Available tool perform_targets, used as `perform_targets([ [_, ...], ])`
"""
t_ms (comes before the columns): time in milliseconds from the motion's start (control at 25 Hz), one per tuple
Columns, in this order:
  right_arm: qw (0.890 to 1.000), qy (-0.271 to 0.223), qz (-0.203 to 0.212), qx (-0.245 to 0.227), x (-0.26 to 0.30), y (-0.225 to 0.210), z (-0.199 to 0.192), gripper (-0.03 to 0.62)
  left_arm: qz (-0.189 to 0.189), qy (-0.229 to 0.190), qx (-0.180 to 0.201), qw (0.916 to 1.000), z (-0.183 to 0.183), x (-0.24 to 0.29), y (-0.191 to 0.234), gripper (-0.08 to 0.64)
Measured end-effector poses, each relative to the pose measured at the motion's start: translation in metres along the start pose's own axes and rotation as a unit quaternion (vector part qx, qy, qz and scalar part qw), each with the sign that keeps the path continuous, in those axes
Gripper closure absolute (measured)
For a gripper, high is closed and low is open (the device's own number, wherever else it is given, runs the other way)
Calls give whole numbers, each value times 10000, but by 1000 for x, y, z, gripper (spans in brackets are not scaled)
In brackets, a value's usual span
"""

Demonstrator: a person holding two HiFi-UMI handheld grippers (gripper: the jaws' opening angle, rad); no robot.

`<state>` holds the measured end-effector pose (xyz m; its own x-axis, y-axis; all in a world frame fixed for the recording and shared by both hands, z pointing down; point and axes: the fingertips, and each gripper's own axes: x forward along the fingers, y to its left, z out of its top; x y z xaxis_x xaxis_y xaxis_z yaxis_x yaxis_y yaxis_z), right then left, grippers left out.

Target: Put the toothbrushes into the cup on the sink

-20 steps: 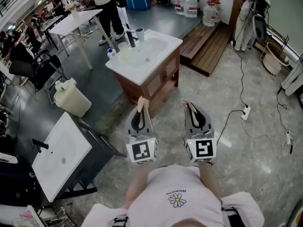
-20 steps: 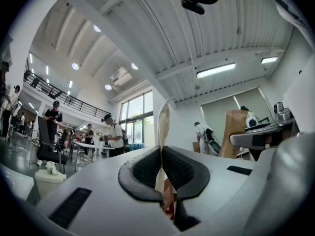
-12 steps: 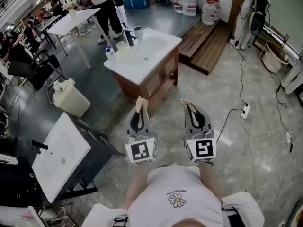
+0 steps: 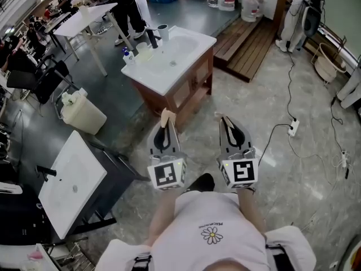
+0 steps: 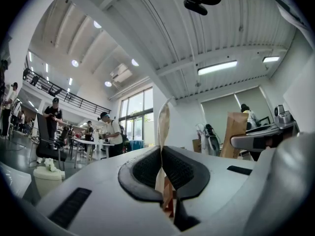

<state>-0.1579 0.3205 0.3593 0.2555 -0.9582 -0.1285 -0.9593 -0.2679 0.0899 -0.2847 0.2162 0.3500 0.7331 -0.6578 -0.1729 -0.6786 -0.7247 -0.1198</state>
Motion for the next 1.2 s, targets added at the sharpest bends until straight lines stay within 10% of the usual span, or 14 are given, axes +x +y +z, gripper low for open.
perform_targets([
  [600, 9998, -150, -21, -108, 68, -50, -11, 563, -140, -141, 14, 9998, -17, 99, 0, 539],
  [1200, 9993, -8, 281, -232, 271, -128, -43, 563, -193, 15, -56, 9998, -55, 317, 19, 540],
])
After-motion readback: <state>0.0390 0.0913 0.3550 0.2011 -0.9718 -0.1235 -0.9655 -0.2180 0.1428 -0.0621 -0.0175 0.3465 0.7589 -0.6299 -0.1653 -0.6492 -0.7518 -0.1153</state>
